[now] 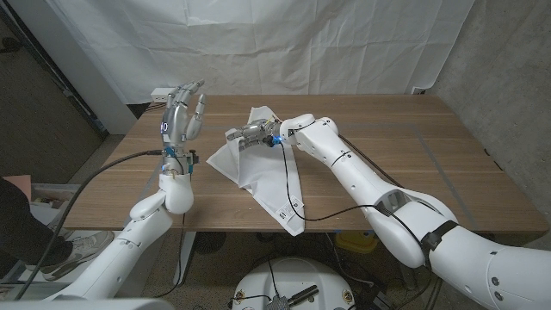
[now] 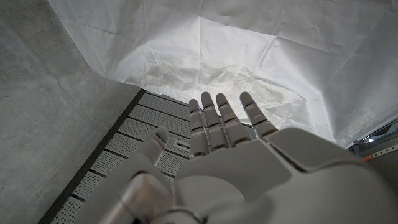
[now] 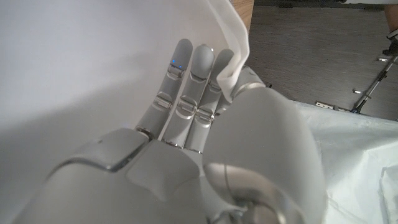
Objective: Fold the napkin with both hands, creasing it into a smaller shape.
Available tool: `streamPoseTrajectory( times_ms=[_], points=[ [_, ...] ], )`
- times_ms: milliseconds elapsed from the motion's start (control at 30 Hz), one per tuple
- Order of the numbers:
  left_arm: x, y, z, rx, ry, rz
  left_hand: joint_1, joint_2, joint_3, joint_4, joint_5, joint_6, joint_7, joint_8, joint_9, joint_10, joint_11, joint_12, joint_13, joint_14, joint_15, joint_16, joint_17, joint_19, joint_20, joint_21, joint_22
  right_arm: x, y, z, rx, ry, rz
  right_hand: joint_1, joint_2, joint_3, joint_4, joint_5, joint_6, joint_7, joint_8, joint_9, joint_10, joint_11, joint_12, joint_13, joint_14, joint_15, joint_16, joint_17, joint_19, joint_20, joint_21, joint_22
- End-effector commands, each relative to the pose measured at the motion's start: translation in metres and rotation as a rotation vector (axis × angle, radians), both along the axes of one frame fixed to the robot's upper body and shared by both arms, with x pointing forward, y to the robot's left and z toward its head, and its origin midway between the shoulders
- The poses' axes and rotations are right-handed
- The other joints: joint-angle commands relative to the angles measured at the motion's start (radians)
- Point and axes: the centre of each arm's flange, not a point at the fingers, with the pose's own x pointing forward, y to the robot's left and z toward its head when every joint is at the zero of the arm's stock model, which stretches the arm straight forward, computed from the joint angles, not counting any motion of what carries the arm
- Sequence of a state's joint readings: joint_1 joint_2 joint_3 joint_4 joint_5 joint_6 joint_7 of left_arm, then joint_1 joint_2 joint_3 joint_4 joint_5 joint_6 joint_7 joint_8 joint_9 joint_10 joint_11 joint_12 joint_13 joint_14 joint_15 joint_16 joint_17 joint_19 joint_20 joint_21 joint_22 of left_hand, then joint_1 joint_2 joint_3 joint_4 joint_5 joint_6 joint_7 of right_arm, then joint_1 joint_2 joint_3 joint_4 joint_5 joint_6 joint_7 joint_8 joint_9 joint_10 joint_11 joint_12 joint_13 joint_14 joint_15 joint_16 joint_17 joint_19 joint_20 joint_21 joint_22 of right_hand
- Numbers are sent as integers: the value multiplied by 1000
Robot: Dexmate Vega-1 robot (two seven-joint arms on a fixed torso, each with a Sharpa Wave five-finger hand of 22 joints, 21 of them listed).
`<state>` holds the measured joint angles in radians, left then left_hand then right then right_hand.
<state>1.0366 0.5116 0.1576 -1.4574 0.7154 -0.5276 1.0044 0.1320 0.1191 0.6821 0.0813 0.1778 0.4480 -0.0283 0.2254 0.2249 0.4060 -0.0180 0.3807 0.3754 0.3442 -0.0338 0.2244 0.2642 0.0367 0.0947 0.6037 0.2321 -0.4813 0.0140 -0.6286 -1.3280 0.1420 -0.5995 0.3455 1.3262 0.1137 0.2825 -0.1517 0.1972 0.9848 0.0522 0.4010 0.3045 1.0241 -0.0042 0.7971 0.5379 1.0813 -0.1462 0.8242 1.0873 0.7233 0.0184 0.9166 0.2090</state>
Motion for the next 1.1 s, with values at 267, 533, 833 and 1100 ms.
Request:
streamPoseTrajectory(
  times_ms=[267,533,833,1100],
  points=[
    [-22,6,14,-70,-112,-76,-2,17,8,-1,2,-14,-8,-8,-5,8,-3,-11,-8,7,-2,-4,-16,-4,-1,1,0,-23,38,8,-209,-535,-146,11,6,-14,-2,2,40,27,-13,-5,5,0,-15,-9,44,-77,-17,-20,-18,-2,24,-5],
    [-18,21,16,-152,-31,-186,-17,-56,-21,-36,3,-112,-69,-46,-33,-86,-14,-91,-53,-61,9,-33,-62,-42,16,-14,-14,-22,48,6,-246,-607,-172,13,6,-19,-3,4,42,25,-21,-9,11,0,-27,-23,47,-79,-24,-30,-26,-5,38,-9],
    [-15,37,14,-299,-10,-348,-43,-95,-50,-48,9,-164,-81,-50,-42,-147,-9,-139,-86,-130,32,-43,-73,-83,34,-37,-25,-22,63,-3,-317,-657,-166,17,7,-24,-3,5,45,20,-29,-13,11,1,-33,-25,49,-79,-36,-47,-36,-7,52,-13],
    [-16,41,12,-322,-7,-358,-48,-98,-53,-50,11,-178,-78,-50,-43,-157,-3,-148,-94,-147,33,-43,-75,-91,32,-42,-27,-22,81,-18,-371,-676,-129,21,11,-22,-3,6,47,20,-35,-16,17,3,-47,-45,49,-79,-46,-53,-42,-11,59,-15]
  ],
)
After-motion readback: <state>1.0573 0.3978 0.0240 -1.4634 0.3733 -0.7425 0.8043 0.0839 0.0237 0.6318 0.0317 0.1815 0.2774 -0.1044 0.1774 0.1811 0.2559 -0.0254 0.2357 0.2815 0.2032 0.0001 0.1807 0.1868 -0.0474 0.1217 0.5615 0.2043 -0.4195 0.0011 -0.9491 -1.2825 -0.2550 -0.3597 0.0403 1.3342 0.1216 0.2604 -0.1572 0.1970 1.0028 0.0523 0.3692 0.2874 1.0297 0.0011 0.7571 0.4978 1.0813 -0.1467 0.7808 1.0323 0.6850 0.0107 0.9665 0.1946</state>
